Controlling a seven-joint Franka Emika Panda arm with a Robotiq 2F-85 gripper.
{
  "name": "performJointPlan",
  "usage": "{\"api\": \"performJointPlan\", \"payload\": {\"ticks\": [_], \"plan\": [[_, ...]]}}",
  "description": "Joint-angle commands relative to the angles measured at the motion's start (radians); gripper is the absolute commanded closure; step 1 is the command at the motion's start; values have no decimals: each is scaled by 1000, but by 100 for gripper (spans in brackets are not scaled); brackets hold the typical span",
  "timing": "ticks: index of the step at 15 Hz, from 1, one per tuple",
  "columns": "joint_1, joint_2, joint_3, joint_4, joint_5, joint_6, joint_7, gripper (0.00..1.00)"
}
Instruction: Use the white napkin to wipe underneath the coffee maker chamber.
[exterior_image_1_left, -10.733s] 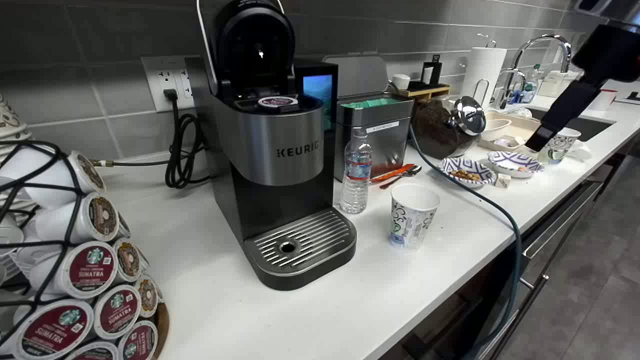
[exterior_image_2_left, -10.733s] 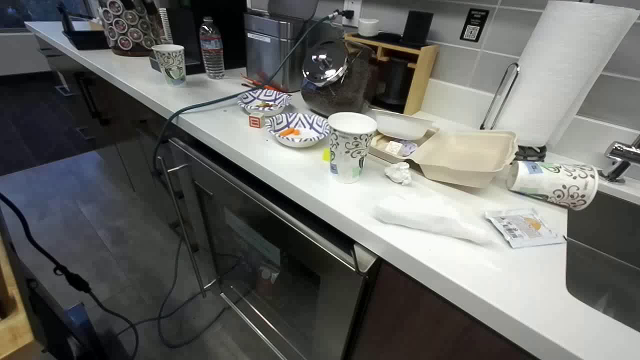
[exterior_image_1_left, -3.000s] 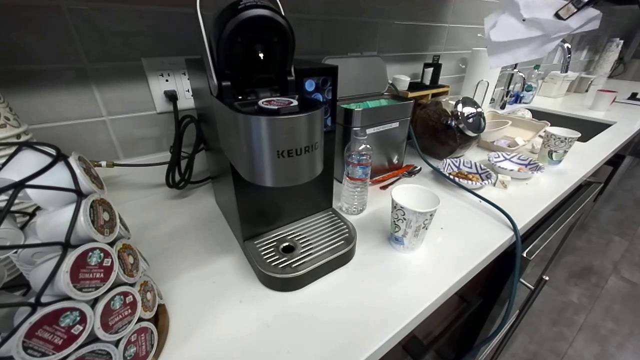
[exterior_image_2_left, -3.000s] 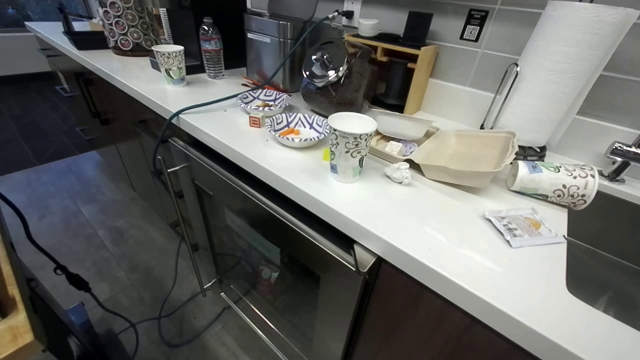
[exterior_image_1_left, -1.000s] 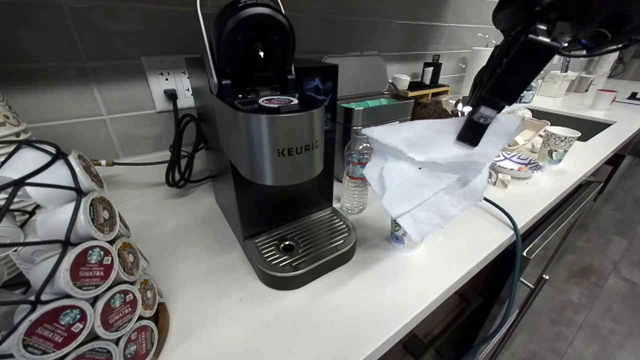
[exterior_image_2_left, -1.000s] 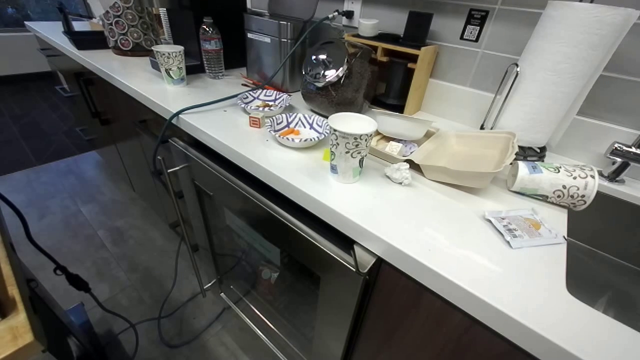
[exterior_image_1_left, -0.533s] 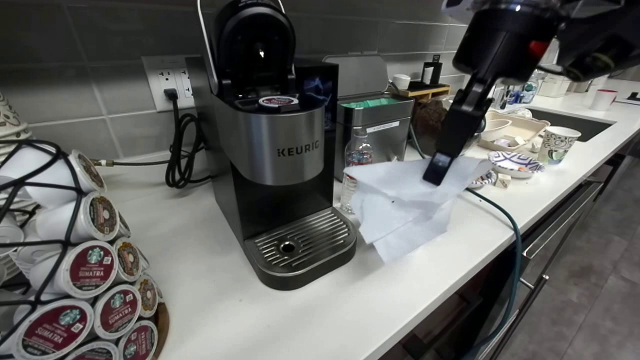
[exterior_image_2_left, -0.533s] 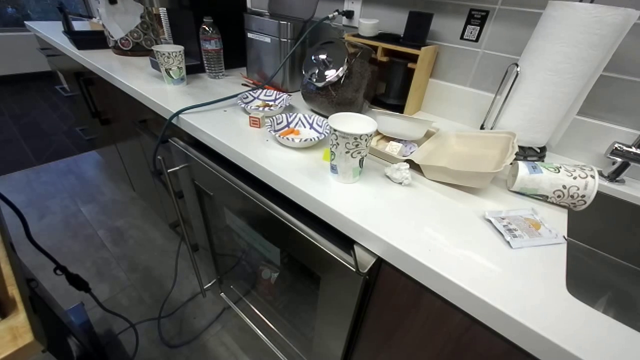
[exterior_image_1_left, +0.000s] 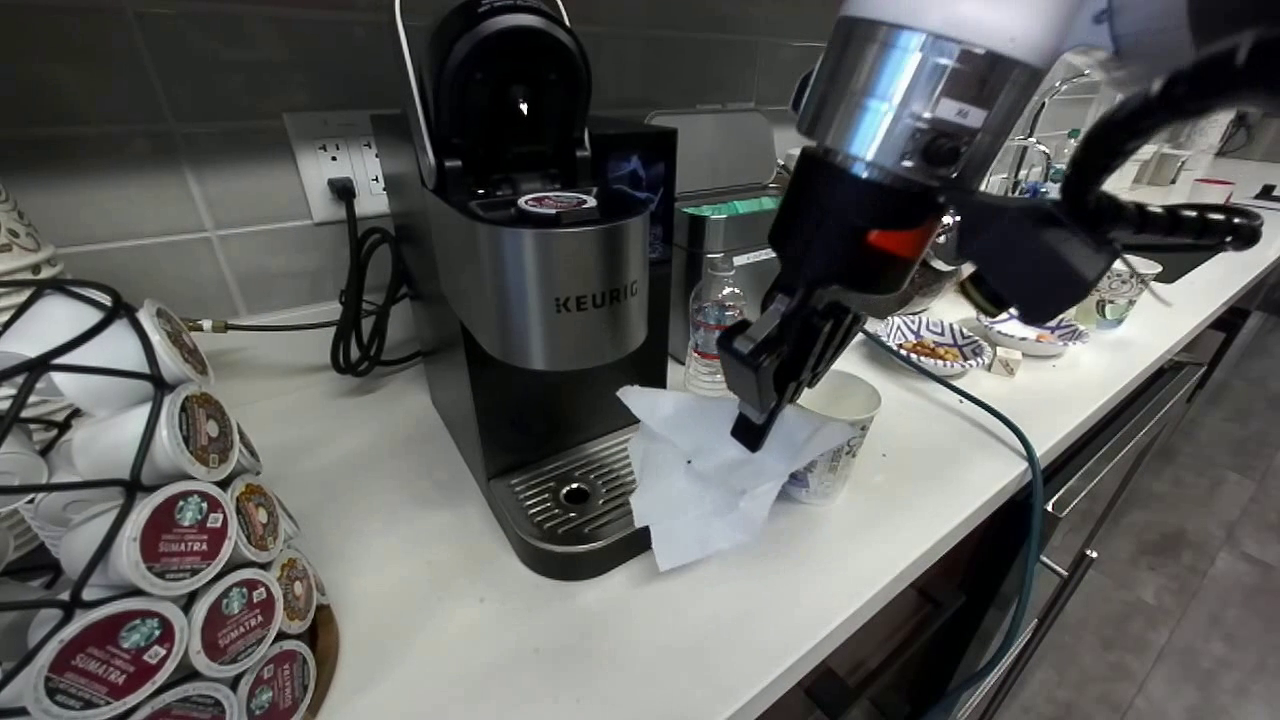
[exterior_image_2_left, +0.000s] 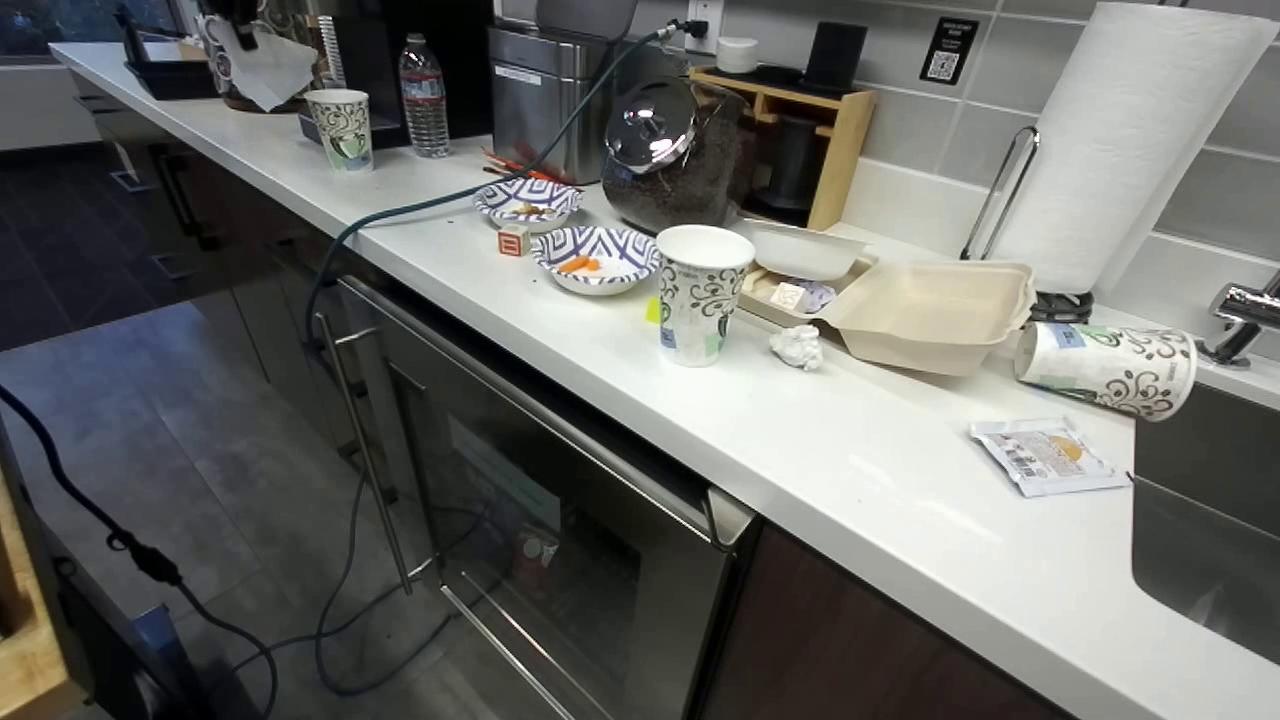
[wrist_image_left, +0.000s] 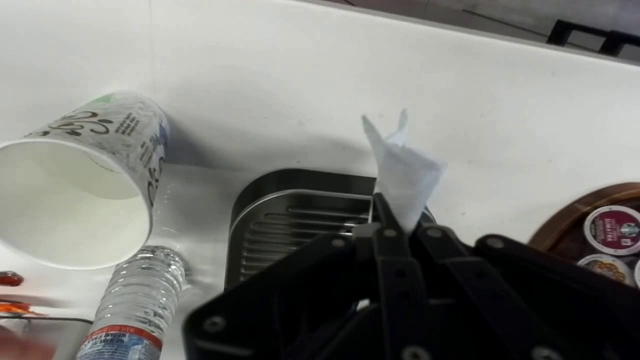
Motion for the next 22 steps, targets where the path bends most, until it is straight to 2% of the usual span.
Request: {"api": "performJointPlan", "payload": {"ticks": [1, 2, 4, 7, 11, 14, 17, 20, 22], "plan": [[71, 65, -60, 26, -147, 42, 184, 99], [82, 67, -68, 17, -172, 55, 211, 99], [66, 60, -55, 18, -121, 37, 148, 99], [68, 62, -56, 19, -121, 38, 147, 99], [113, 113, -109, 28, -258, 136, 290, 99], [172, 156, -195, 36, -436, 275, 463, 99], [229, 208, -274, 63, -578, 308, 619, 99], [238, 248, -284, 70, -622, 342, 684, 99], [239, 279, -277, 83, -619, 369, 679, 99]]}}
